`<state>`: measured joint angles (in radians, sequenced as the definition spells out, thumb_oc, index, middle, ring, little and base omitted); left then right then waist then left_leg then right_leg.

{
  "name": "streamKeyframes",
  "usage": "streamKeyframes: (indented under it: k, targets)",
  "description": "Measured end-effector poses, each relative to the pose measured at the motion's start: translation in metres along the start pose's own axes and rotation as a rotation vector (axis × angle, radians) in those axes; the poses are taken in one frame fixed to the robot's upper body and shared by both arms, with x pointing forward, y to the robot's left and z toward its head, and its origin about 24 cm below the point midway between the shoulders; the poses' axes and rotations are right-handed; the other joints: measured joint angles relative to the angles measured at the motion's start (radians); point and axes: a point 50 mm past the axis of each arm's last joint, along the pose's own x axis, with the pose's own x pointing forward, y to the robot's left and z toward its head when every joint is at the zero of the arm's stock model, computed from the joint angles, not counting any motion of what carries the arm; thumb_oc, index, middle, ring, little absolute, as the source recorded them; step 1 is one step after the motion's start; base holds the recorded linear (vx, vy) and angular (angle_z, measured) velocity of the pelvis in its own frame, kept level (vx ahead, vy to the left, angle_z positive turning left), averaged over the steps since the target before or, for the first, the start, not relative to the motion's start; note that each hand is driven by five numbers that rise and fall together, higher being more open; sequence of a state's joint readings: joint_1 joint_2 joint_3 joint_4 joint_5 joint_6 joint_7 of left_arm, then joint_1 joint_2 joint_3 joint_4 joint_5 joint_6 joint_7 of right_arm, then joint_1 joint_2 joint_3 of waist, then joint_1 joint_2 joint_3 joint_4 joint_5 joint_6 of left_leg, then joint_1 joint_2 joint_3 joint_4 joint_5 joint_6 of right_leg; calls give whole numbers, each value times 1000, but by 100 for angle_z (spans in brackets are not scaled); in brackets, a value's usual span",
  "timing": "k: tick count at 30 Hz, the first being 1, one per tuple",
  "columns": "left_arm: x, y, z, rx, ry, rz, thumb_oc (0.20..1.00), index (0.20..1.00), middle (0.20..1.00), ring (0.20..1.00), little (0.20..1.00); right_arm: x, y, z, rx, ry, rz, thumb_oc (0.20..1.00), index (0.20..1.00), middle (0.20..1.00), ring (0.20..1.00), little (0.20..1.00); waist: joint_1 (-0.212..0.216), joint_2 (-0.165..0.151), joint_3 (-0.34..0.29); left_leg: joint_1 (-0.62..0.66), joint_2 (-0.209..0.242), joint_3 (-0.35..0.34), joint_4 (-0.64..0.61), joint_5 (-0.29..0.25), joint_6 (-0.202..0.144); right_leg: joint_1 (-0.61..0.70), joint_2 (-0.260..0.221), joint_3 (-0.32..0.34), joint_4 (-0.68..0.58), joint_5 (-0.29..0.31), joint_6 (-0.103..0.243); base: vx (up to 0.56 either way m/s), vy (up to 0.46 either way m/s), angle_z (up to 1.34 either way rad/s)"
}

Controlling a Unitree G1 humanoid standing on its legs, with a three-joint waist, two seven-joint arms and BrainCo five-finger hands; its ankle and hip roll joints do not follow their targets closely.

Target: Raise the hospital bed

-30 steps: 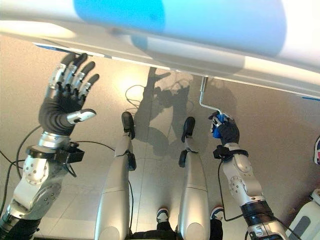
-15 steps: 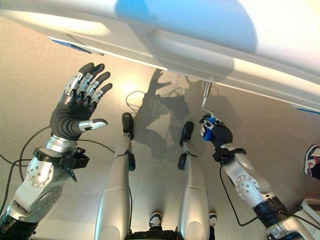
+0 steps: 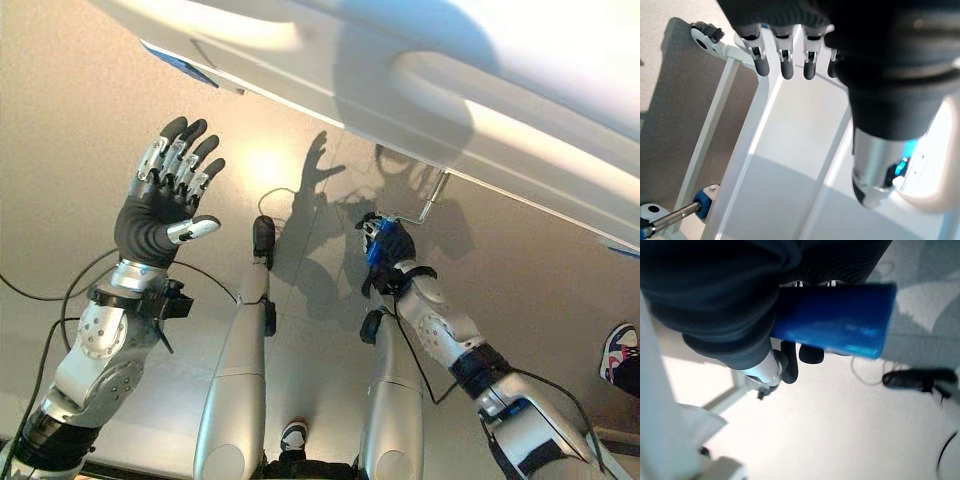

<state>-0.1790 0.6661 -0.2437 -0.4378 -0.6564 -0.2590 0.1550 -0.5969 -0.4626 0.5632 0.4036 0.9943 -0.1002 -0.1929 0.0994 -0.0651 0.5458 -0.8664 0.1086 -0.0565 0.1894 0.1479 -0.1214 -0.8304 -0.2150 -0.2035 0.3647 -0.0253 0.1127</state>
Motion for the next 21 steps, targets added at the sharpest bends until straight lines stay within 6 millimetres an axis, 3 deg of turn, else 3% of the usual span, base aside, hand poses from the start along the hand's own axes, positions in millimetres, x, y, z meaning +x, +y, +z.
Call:
streamKeyframes:
  k: [5, 10, 13, 15, 16, 21]
  targets:
    - [4, -6, -6, -54, 10, -8, 1000, 1000, 1000, 1000, 1000, 29, 2, -4, -35, 44, -114, 200, 200, 200, 200, 200, 13, 6, 0, -8, -2, -3, 4, 2, 0, -11, -3, 0, 12, -2, -2, 14, 39, 1]
    - [9, -21, -12, -109, 13, -56, 1000, 1000, 1000, 1000, 1000, 50, -24, 1, -74, 128, -354, 200, 200, 200, 200, 200, 56, 41, -1, -21, -14, -6, 2, 4, 2, -36, -16, 1, 39, -14, 0, 12, 37, 7]
    - [17, -36, -15, -142, 16, -125, 1000, 1000, 1000, 1000, 1000, 45, -54, 8, -95, 167, -471, 200, 200, 200, 200, 200, 71, 84, -2, -31, -31, -11, 1, 14, 9, -48, -35, 2, 61, -26, 9, 0, 36, 16]
    - [20, -40, -14, -149, 9, -147, 1000, 1000, 1000, 1000, 1000, 42, -64, 12, -98, 163, -500, 200, 200, 200, 200, 200, 78, 99, -1, -37, -34, -10, 3, 15, 11, -54, -39, 3, 59, -24, 12, -2, 9, 4]
    - [24, -46, -14, -159, 1, -170, 1000, 1000, 1000, 1000, 1000, 35, -81, 14, -89, 169, -546, 200, 200, 200, 200, 200, 84, 114, -1, -44, -40, -6, 3, 17, 14, -67, -46, 7, 67, -24, 14, -5, -9, 3]
    - [25, -46, -16, -153, 7, -188, 1000, 1000, 1000, 1000, 1000, 25, -102, 18, -89, 179, -599, 200, 200, 200, 200, 200, 81, 127, -1, -59, -45, 13, 4, 19, 17, -109, -52, 33, 89, -26, 16, -6, 7, -5]
